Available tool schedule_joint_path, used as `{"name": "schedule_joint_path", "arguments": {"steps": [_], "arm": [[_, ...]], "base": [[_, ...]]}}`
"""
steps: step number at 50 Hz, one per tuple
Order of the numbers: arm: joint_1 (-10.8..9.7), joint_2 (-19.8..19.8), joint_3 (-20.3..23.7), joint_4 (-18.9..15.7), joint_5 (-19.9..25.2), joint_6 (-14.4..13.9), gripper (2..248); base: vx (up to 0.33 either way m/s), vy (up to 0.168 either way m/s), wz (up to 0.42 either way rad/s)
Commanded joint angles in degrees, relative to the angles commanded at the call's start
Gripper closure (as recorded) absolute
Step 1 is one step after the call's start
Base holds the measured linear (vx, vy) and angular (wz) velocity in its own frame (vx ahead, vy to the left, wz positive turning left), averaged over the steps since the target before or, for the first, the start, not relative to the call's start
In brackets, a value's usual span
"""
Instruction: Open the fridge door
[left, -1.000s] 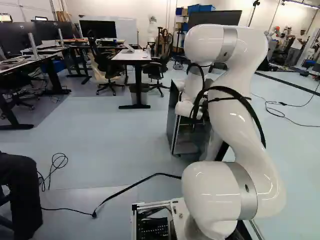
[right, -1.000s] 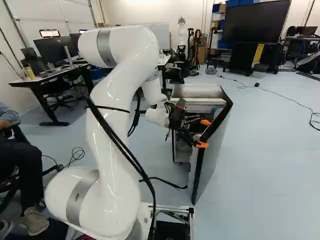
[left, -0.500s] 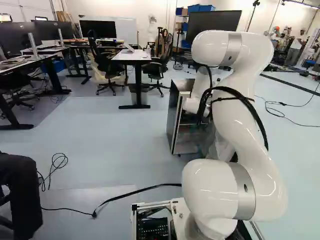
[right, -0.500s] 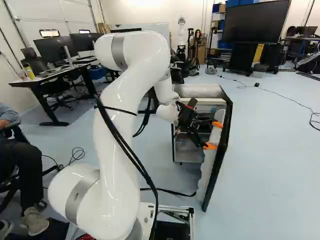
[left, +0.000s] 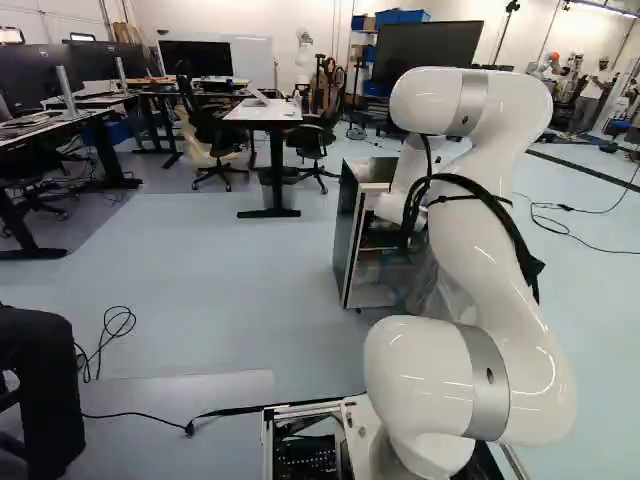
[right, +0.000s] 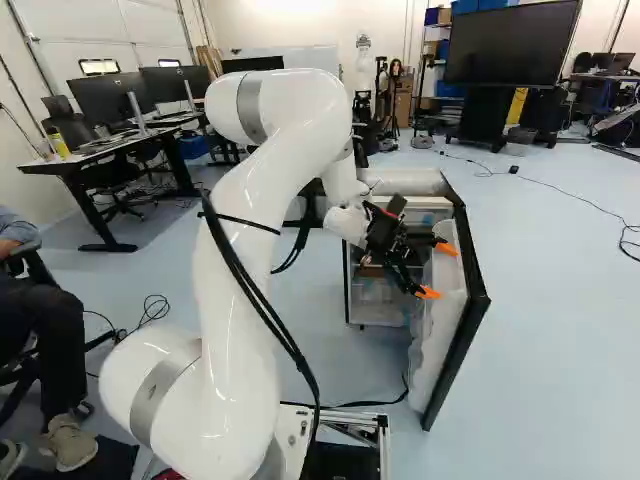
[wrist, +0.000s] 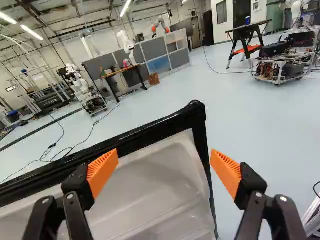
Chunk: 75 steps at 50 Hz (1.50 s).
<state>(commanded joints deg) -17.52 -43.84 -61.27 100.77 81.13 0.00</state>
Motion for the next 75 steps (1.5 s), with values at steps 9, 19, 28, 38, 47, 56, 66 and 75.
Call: {"name": "schedule_joint_path", "arguments": {"steps": [9, 19, 28, 38, 47, 56, 66, 75], "arm": [[-0.01, 0.00, -0.01, -0.70, 0.24, 0.00, 3], [-0.01, 0.00, -0.01, -2.44, 0.71, 0.00, 3], [-0.01, 0.00, -0.01, -4.15, 1.15, 0.00, 3], [-0.01, 0.00, -0.01, -6.20, 1.65, 0.00, 3], [-0.01, 0.00, -0.01, -8.40, 1.94, 0.00, 3], [-0.15, -0.11, -0.21, -10.70, 1.97, 0.00, 3], [-0.67, -0.49, -0.98, -13.40, 1.21, 0.00, 3], [-1.24, -0.91, -1.79, -15.61, 0.04, 0.00, 3]], "base": [[0.000, 0.000, 0.000], [0.000, 0.000, 0.000], [0.000, 0.000, 0.000], [0.000, 0.000, 0.000], [0.000, 0.000, 0.000], [0.000, 0.000, 0.000], [0.000, 0.000, 0.000], [0.000, 0.000, 0.000]]}}
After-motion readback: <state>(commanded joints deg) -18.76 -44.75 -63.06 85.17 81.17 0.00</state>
